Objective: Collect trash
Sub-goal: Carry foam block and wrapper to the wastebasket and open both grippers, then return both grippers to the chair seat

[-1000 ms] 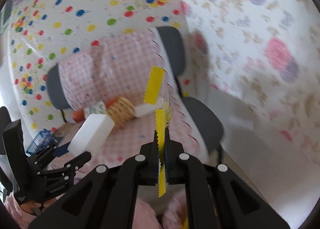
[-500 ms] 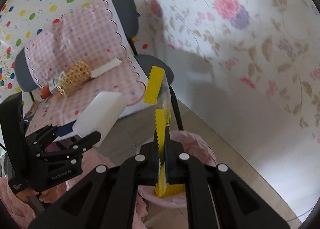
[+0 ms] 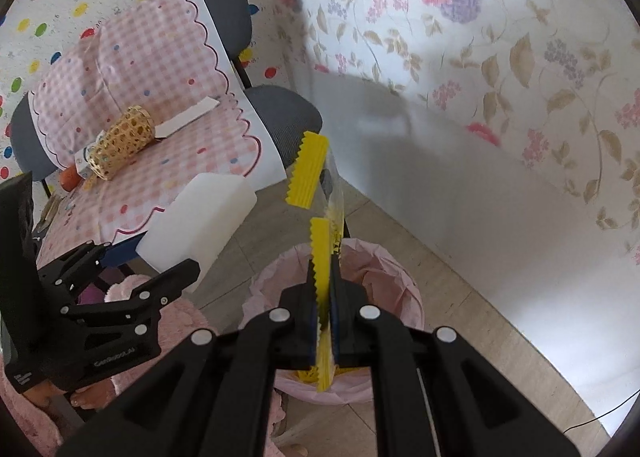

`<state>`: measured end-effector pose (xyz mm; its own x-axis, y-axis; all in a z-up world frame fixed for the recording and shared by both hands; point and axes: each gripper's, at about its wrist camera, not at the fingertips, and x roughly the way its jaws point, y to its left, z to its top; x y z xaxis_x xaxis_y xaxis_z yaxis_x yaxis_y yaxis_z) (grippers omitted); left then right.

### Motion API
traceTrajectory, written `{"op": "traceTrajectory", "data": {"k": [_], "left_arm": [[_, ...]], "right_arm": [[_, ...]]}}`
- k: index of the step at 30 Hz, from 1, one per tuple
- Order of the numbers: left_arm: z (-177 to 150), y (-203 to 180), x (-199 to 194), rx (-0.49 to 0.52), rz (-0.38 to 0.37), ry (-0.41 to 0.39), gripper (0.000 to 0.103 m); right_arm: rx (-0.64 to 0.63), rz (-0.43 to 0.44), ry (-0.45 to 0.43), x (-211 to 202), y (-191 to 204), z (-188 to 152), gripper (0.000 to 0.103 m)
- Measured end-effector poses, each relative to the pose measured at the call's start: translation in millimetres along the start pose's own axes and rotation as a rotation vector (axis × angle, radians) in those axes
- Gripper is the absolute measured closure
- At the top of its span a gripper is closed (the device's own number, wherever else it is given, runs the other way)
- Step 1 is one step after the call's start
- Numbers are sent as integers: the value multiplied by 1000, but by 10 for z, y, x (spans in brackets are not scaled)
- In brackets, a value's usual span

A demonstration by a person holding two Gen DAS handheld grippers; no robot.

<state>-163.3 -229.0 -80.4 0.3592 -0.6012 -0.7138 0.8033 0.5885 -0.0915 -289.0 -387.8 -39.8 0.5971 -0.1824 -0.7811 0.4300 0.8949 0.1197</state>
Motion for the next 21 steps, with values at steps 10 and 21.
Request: {"op": "traceTrajectory", "data": {"k": [10, 21], "left_arm": [[92, 164, -3, -50, 14, -8, 17], [92, 692, -562, -136, 158, -106, 17]], "right_arm": [[29, -9, 42, 381, -109, 5, 66], [-7, -9, -77, -2, 17, 302, 66]]}}
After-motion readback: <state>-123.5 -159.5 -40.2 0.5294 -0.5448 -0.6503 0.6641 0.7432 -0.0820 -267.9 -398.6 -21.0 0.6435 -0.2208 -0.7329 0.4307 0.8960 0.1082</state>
